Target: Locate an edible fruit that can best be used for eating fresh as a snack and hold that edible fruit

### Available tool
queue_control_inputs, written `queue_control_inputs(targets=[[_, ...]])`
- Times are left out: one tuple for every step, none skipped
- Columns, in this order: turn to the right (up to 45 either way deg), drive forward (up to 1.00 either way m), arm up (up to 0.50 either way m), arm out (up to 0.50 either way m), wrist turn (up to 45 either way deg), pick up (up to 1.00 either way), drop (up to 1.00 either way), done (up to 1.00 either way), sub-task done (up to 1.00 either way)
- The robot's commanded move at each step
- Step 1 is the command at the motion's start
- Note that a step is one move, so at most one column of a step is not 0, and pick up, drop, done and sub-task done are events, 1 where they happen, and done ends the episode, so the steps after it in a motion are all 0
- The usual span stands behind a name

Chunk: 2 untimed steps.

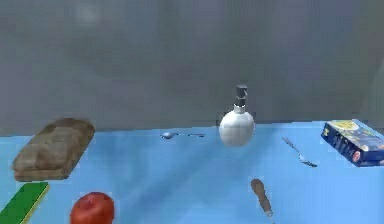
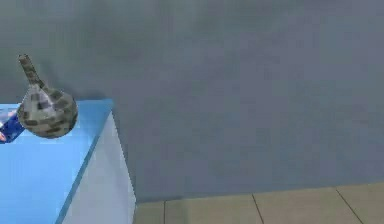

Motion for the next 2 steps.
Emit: queue_control_inputs(targets=[[-45.0,0.00,0.00,0.00,0.0,0.00,0.00,0.00,0.00],[-45.0,0.00,0.00,0.00,0.0,0.00,0.00,0.00,0.00]])
